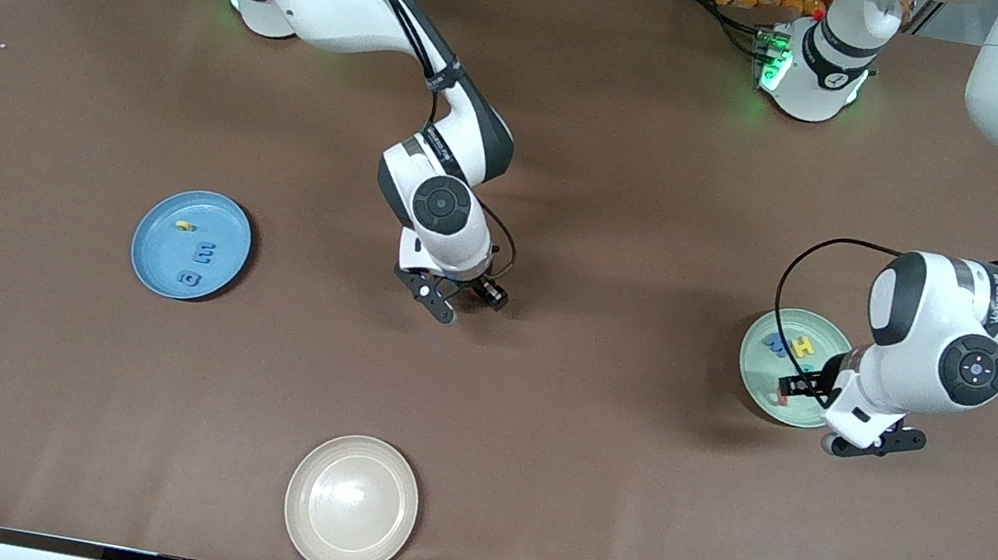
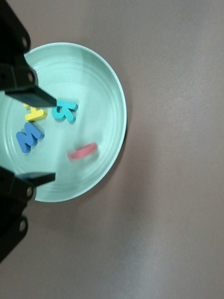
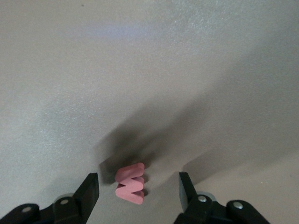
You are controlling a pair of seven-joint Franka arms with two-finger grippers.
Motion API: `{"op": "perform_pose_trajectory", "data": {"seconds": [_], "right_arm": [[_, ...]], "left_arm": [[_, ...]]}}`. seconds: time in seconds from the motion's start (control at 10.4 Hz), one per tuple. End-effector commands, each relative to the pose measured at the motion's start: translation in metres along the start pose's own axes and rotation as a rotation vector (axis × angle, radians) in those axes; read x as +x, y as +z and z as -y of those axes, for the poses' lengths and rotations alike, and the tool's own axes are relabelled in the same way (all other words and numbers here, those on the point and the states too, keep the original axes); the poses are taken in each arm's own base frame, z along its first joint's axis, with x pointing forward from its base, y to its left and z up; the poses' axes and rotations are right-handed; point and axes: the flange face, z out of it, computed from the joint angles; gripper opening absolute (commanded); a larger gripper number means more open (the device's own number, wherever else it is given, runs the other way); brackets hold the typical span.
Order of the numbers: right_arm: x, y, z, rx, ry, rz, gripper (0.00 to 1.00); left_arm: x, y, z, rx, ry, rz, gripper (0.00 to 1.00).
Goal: Sort upper and lower case letters into plates
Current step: 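Release the q on the green plate and withdraw the left gripper, then carry the pink w with the right gripper into the blue plate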
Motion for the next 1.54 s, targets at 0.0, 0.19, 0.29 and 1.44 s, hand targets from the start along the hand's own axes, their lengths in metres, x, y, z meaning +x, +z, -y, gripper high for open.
{"op": "perform_pose_trajectory", "data": {"seconds": [0.0, 0.19, 0.29, 1.44], "right_arm": [[0.003, 0.001, 0.004, 0.002, 0.012, -0.003, 0.72], [0.003, 0.003, 0.004, 0.001, 0.011, -0.003, 0.66], [0.004, 0.003, 0.004, 0.001, 0.012, -0.003, 0.60], [0.011, -0.011, 0.009, 0.022, 0.044, 0.026, 0.00]], "left_arm": [[-0.015, -0.058, 0.005, -0.026, -0.014, -0.025, 1.00], [-0.023, -0.126, 0.011, 0.007, 0.019, -0.095, 1.00], [-0.028, -0.168, 0.016, 0.038, 0.030, -0.119, 1.00], [-0.083, -0.362, 0.070, -0.010, -0.041, -0.238, 1.00]]}}
